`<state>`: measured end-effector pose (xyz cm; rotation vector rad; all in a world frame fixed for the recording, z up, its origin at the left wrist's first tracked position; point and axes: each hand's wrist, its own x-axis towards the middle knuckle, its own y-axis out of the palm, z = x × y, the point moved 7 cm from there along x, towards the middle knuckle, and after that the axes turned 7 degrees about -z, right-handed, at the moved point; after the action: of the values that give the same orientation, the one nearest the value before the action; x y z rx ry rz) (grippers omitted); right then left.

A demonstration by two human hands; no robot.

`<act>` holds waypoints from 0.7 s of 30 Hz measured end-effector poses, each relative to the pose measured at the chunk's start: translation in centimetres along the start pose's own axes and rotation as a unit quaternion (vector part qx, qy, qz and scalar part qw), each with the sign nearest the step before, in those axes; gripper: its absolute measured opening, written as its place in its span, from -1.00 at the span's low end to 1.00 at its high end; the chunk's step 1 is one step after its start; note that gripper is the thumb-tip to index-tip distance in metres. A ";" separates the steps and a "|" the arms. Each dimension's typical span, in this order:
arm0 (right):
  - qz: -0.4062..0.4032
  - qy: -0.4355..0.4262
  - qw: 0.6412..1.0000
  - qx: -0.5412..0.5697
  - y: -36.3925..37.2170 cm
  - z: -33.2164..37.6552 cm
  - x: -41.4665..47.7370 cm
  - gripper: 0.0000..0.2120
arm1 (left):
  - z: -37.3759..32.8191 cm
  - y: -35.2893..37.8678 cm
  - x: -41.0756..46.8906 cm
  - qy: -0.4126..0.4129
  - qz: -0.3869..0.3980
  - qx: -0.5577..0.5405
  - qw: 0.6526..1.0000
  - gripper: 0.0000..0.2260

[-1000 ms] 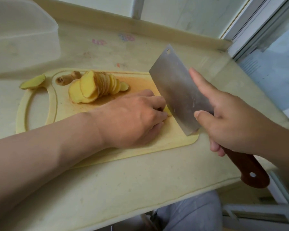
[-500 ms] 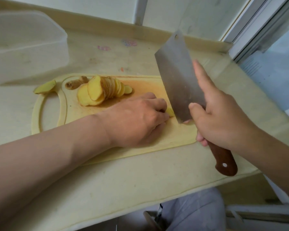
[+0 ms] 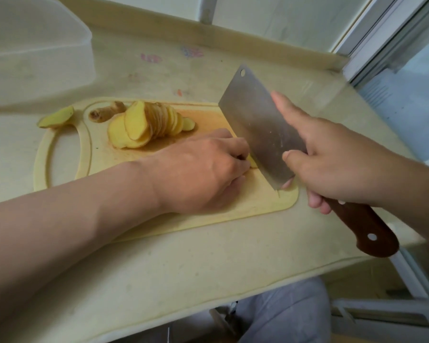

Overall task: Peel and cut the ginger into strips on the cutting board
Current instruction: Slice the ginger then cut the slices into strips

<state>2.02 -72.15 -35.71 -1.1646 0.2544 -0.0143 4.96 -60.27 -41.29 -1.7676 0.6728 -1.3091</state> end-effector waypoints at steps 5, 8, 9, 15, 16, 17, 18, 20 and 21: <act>-0.055 -0.022 0.998 0.033 -0.1 0.6 1.7 -0.16 | -0.2 -0.1 -0.1 0.008 -0.007 0.009 1.000 -0.64; -0.073 -0.021 0.996 0.056 0.0 0.0 0.6 -0.19 | -0.2 -0.2 -0.1 0.007 -0.009 0.008 1.000 -0.63; -0.073 -0.020 0.995 0.058 0.0 -0.3 0.0 -0.19 | -0.2 -0.1 -0.1 0.005 -0.007 0.007 1.000 -0.62; -0.068 -0.030 0.997 0.038 0.2 -0.8 -1.6 -0.20 | -0.1 -0.1 -0.1 0.000 -0.005 0.001 1.000 -0.61; -0.065 -0.032 0.997 0.032 0.1 -0.8 -1.5 -0.20 | -0.1 0.0 -0.1 -0.001 -0.003 0.002 1.000 -0.61; -0.060 -0.034 0.997 0.023 0.1 -0.7 -1.4 -0.20 | -0.1 0.0 -0.1 0.000 -0.002 0.003 1.000 -0.61; -0.054 -0.035 0.998 0.016 0.1 -0.6 -1.2 -0.19 | -0.1 0.0 -0.1 0.002 -0.003 0.004 1.000 -0.62; -0.035 -0.032 0.999 0.002 0.2 -0.4 -0.8 -0.19 | 0.0 0.0 -0.1 0.004 -0.006 0.003 1.000 -0.63; -0.025 -0.029 0.999 -0.004 0.2 -0.3 -0.6 -0.19 | 0.0 0.0 -0.1 0.004 -0.008 0.003 1.000 -0.64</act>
<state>1.35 -72.23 -35.85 -1.1769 0.1745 -0.0242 4.92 -60.22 -41.34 -1.7679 0.6607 -1.3277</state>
